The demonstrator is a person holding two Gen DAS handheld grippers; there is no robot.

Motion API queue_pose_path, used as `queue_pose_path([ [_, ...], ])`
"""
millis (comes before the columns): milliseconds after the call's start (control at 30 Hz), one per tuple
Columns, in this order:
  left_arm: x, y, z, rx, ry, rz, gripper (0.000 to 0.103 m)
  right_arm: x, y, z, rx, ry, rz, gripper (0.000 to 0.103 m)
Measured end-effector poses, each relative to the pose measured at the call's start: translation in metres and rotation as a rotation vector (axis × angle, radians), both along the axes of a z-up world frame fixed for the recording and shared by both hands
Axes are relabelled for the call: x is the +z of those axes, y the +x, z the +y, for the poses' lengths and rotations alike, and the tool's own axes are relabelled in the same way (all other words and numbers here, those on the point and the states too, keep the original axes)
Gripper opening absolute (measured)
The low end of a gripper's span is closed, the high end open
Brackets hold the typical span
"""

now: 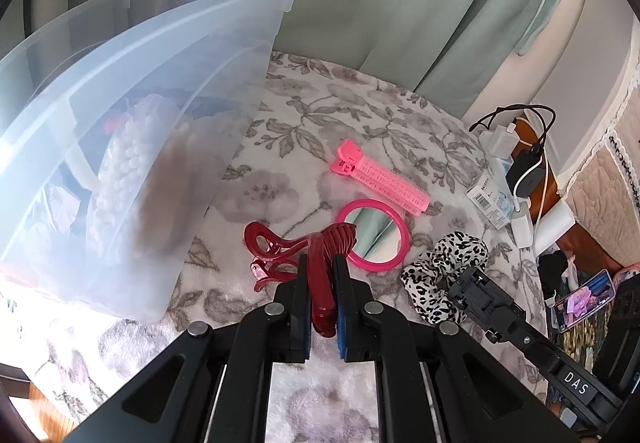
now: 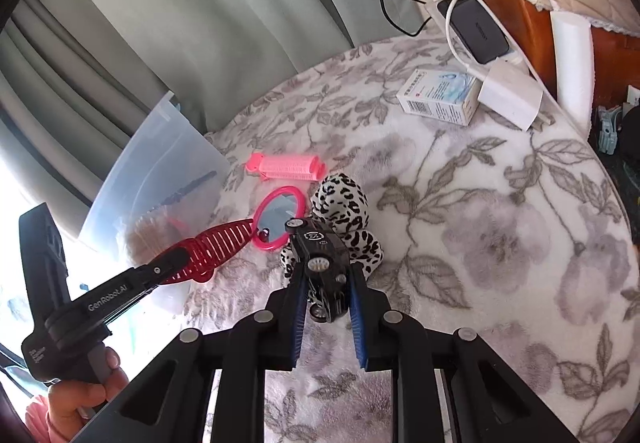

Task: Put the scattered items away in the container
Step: 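Lift the claw clip and toy car and carry both toward the clear box, then lower the claw clip and toy car over the clear box with both tools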

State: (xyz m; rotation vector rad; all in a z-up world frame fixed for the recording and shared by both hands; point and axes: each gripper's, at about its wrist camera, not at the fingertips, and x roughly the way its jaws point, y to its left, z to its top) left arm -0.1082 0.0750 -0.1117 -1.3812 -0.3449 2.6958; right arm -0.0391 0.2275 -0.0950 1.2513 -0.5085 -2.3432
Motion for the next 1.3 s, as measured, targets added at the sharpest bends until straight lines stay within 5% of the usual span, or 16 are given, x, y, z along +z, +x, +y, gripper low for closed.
queue_pose_path([
  [300, 0.001, -0.017, 0.032, -0.027, 0.04, 0.072, 0.009, 0.028, 0.015, -0.006, 0.002, 0.016, 0.063, 0.019],
  [500, 0.022, -0.013, 0.016, -0.028, 0.09, 0.132, 0.009, 0.054, 0.025, -0.014, 0.01, 0.016, 0.122, 0.019],
  [700, 0.078, 0.044, -0.044, -0.038, 0.137, 0.21, 0.009, 0.08, 0.035, -0.023, 0.016, 0.019, 0.178, 0.019],
  [833, 0.152, 0.132, -0.136, -0.041, 0.166, 0.264, 0.009, 0.1, 0.039, -0.029, 0.017, 0.017, 0.219, 0.019],
  [1300, 0.203, 0.167, -0.201, 0.05, 0.198, 0.398, 0.009, 0.163, 0.053, -0.064, 0.066, -0.014, 0.362, 0.019],
])
